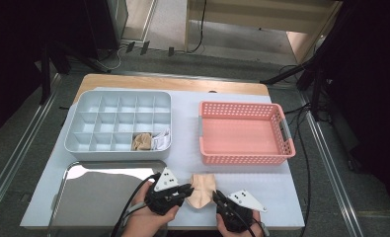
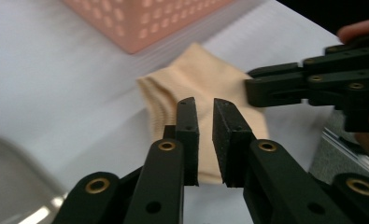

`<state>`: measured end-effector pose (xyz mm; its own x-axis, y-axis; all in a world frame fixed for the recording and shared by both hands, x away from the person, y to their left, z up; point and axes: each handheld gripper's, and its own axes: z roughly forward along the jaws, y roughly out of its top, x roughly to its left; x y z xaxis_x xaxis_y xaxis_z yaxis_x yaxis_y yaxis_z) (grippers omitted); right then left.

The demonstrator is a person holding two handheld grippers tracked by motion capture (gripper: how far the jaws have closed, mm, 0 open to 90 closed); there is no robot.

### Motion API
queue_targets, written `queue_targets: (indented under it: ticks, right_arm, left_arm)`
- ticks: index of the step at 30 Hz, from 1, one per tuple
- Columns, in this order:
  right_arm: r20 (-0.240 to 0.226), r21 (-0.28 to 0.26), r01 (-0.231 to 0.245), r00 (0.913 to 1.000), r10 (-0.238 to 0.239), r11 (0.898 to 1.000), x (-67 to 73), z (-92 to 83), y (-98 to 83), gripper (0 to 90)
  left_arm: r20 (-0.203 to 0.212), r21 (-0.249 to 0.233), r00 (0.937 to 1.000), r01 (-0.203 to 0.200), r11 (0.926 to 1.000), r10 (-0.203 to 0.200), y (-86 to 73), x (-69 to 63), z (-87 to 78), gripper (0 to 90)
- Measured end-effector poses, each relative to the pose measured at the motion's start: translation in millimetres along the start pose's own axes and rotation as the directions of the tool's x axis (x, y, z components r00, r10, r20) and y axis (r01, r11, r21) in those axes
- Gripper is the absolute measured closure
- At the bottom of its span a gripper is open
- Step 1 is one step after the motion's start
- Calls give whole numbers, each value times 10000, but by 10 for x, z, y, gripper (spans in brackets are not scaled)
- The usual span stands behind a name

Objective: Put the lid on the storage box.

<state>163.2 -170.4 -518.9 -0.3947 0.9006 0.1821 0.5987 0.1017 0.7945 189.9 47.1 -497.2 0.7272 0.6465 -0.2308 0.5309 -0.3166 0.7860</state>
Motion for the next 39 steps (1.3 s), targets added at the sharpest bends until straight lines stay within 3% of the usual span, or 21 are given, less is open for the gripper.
queue_targets:
  ticks: [2,8,11,13,14,18,22,26,29,32,36,39]
  right_arm:
    - [-30,-17,-70,10000,70,10000,8,-11,7,836]
    - [-444,-328,-117,9990,103,9994,16,-83,43,844]
    - [-1105,-489,-424,9932,368,9979,19,-114,75,861]
    - [-1725,-552,-643,9835,539,9964,59,-133,106,868]
    - [-1893,-580,-537,9810,419,9969,96,-135,121,869]
    - [-1505,-743,179,9882,-289,9971,252,-94,123,867]
    - [-1139,-918,165,9931,-269,9956,288,-59,123,862]
    - [-1132,-845,357,9925,-452,9958,353,9,96,854]
    - [-1208,-708,616,9902,-698,9956,436,97,69,850]
    - [-1026,-409,1060,9887,-1097,9935,520,205,28,846]
    - [-766,-302,1464,9860,-1483,9888,586,300,-39,842]
    - [-673,-305,1682,9832,-1699,9853,610,289,-45,821]
  left_arm:
    - [-83,295,9999,-135,9995,137,2,-48,92,844]
    - [-240,1013,9997,75,9948,-51,-10,-39,322,872]
    - [-289,1140,9994,203,9933,-171,-13,-28,363,885]
    - [-255,1204,9995,227,9925,-197,-22,-26,385,900]
    - [-158,1232,9996,239,9921,-222,-24,-18,392,900]
    - [-67,1227,9992,406,9916,-401,-21,17,361,891]
    - [72,890,9987,495,9948,-503,-30,135,158,777]
    - [-89,388,9946,1034,9939,-1032,-62,342,-83,756]
    - [-71,142,9897,1432,9896,-1431,-61,455,-164,758]
    - [159,-122,9851,1716,9851,-1714,-28,459,-185,744]
    - [604,-72,9837,1699,9854,-1692,32,389,-116,684]
    - [393,231,9855,1645,9861,-1653,51,349,1,684]
